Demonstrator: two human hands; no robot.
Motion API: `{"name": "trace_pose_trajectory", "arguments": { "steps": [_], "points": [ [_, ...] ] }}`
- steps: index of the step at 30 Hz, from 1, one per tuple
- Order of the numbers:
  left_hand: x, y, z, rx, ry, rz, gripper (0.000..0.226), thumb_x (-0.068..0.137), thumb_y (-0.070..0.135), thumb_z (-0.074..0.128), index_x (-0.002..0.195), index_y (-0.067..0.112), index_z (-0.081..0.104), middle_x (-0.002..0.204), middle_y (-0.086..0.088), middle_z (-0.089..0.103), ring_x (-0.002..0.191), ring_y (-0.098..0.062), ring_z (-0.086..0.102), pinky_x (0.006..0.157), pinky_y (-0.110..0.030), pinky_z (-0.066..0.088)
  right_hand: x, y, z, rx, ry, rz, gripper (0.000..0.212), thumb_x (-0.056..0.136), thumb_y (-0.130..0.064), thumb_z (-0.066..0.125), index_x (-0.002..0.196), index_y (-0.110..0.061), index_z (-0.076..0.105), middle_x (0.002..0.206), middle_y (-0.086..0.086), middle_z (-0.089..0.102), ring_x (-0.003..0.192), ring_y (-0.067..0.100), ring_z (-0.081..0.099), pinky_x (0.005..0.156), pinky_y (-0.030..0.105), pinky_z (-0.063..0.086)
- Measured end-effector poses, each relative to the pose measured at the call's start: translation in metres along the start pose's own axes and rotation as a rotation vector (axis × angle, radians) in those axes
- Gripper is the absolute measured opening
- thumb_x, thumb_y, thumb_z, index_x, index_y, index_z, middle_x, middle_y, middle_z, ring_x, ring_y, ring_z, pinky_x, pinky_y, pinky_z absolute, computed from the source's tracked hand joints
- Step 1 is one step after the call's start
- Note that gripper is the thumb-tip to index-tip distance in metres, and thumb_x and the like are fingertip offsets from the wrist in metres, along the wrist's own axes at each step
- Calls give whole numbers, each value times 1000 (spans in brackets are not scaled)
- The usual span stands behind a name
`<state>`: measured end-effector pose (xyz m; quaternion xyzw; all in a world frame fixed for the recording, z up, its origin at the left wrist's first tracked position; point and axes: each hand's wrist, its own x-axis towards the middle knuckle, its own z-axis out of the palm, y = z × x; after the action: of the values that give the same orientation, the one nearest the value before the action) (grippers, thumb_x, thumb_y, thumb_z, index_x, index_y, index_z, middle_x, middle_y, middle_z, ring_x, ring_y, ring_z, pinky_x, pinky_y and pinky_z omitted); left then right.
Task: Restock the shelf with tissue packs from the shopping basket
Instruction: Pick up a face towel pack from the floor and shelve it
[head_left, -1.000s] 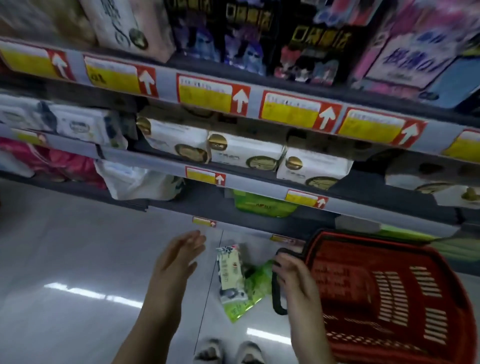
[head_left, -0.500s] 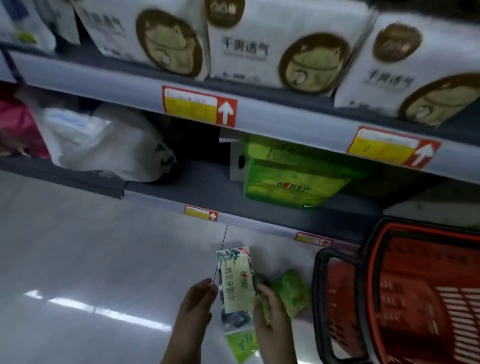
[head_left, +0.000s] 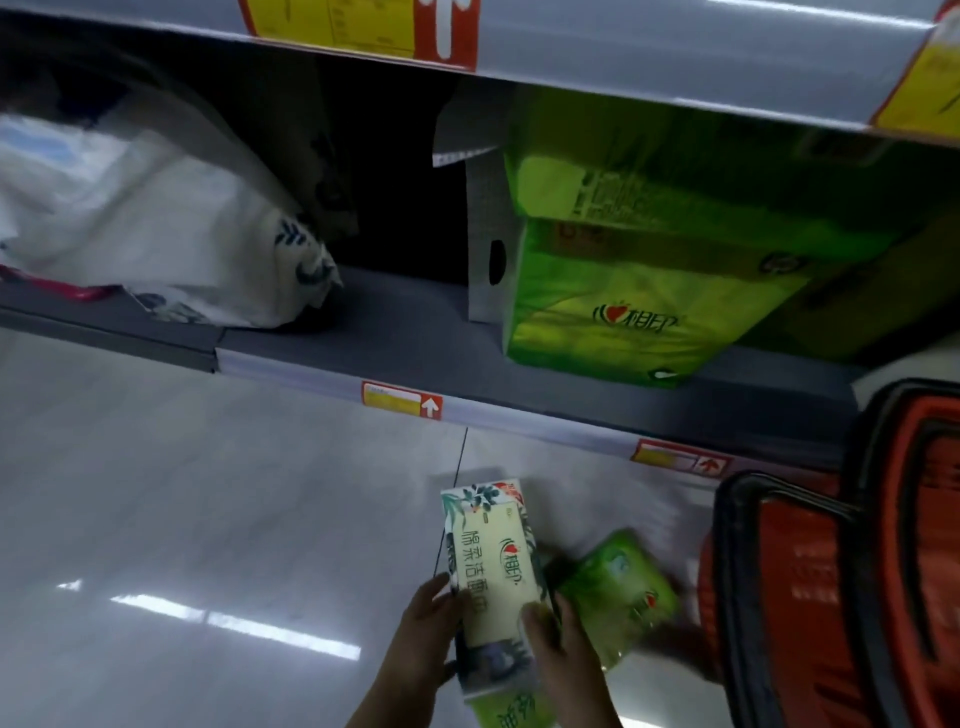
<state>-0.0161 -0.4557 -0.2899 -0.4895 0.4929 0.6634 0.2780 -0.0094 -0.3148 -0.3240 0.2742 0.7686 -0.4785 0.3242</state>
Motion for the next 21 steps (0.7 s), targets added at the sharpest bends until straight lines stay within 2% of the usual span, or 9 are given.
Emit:
{"name": "trace_pose_trajectory", "arguments": {
  "steps": [2,3,5,7,11,12,16,19,21],
  "points": [
    [5,1,2,-6,5,-14,37,92,19,61,126,16,50,121,-8,59,103,-26,56,76,-39,47,2,2,6,35,-6,20,33,92,-30,59,122,-28,45,119,0,60,96,14,57,85,23,43],
    [6,2,3,11,8,-13,34,92,19,62,124,16,52,116,-7,61,98,-24,58,70,-36,47,4,4,8,47,1,28,37,91,-31,60,125,-26,48,119,-1,61,98,14,59,88,25,46],
    [4,8,6,50,18,-10,20,93,19,60,112,15,58,106,-4,63,90,-20,58,65,-33,47,5,2,6,54,-2,32,41,91,-33,60,128,-28,47,124,-2,60,101,14,59,90,28,47],
    [0,11,9,61,30,13,5,93,19,60,96,19,63,98,-3,65,86,-18,59,63,-31,46,5,-6,0,57,-13,25,39,91,-37,58,127,-32,44,121,-7,57,99,13,56,84,25,46],
    [-13,16,9,45,42,73,7,93,26,58,89,22,62,92,-2,68,87,-19,63,67,-30,46,3,-24,-13,153,6,-64,26,88,-36,63,112,-36,52,104,-11,62,84,-1,57,63,9,41],
    [-17,17,9,35,43,84,8,94,26,57,89,22,61,91,-2,68,87,-20,62,68,-31,46,2,-28,-15,164,6,-83,24,87,-36,64,109,-36,54,103,-10,64,85,-2,58,63,8,42],
    [-37,18,4,1,10,159,7,95,28,54,92,27,61,95,-1,69,95,-21,62,78,-39,49,-9,-36,-18,268,-20,-87,35,85,-30,69,119,-25,60,113,-3,66,98,11,63,73,17,47],
    [-55,15,-2,-5,13,193,10,93,31,56,100,28,62,101,-2,70,100,-23,62,82,-45,51,-27,-39,-20,364,-61,-115,36,84,-28,70,118,-24,62,111,-4,69,96,9,67,68,15,52],
    [-66,13,-5,-27,18,203,17,92,32,56,107,27,62,104,-3,69,103,-23,62,81,-46,53,-41,-41,-23,408,-84,-127,34,83,-27,71,116,-26,63,109,-5,71,96,11,68,71,19,56]
  ]
}}
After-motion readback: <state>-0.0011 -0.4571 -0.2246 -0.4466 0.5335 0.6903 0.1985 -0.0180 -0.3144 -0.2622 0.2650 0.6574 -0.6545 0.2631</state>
